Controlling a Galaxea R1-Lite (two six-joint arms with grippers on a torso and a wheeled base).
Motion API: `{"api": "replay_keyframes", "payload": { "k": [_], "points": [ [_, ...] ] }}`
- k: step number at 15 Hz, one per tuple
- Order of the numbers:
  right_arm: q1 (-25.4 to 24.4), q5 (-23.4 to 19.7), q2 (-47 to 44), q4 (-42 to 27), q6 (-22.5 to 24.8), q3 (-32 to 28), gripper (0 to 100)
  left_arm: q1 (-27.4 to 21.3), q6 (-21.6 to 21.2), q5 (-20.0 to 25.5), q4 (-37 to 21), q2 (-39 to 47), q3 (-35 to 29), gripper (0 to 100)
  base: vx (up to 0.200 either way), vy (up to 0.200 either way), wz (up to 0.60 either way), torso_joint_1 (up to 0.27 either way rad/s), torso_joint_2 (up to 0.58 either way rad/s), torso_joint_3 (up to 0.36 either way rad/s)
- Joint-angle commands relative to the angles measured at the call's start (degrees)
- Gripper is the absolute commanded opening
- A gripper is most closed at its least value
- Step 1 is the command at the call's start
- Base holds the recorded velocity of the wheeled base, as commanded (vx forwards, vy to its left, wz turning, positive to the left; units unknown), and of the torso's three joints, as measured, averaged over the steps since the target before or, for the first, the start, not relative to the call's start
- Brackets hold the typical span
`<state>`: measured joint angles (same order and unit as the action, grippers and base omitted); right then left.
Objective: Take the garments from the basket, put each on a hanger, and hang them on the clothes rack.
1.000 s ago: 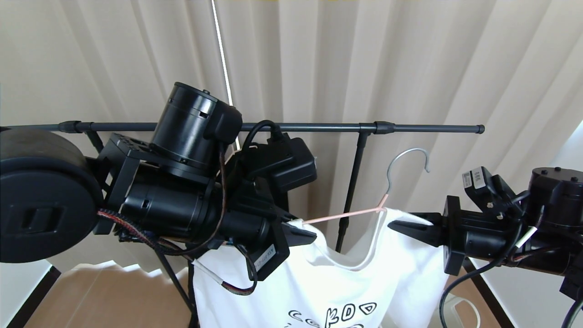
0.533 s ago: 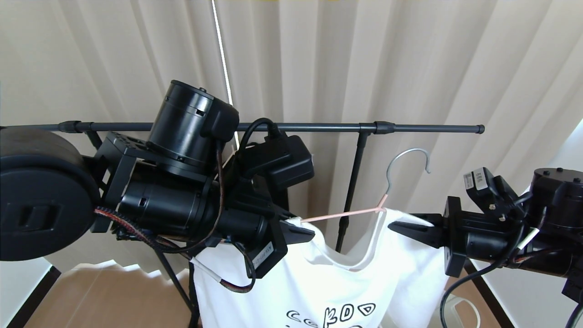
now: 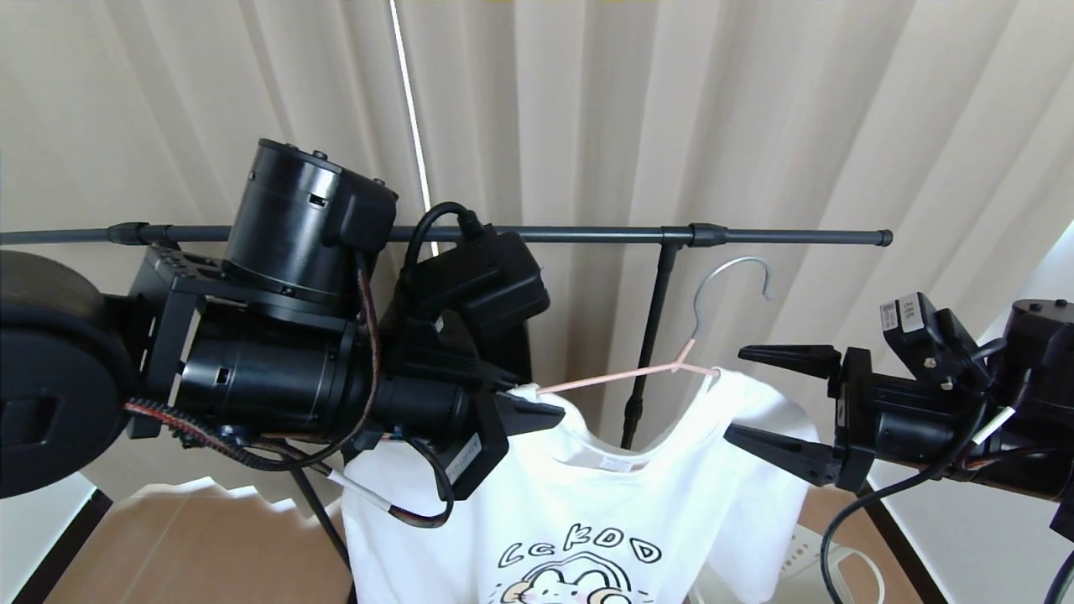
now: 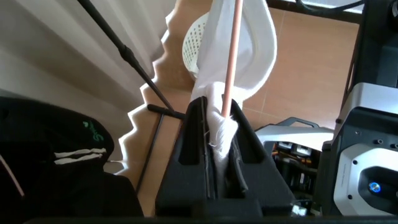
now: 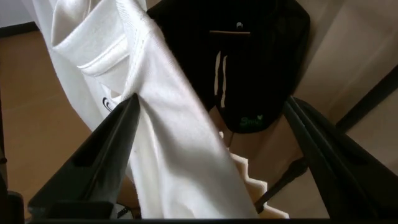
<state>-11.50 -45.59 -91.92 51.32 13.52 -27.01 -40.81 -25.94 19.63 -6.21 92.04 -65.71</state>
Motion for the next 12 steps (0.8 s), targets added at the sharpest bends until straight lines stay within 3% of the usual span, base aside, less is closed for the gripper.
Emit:
{"api": "replay_keyframes", "payload": {
  "k": [1, 12],
  "points": [
    [1.1, 0.0, 0.8, 0.0, 0.0, -0.2, 100, 0.9, 0.0, 0.0, 2.8, -2.5, 3.8, 0, 0.000, 0.000, 0.00, 0.000, 0.00, 0.000],
    [1.8, 0.1, 1.0, 0.0, 0.3, -0.3, 100, 4.4, 1.6, -1.1, 14.6, -11.0, 15.6, 0, 0.000, 0.000, 0.00, 0.000, 0.00, 0.000]
  ]
}}
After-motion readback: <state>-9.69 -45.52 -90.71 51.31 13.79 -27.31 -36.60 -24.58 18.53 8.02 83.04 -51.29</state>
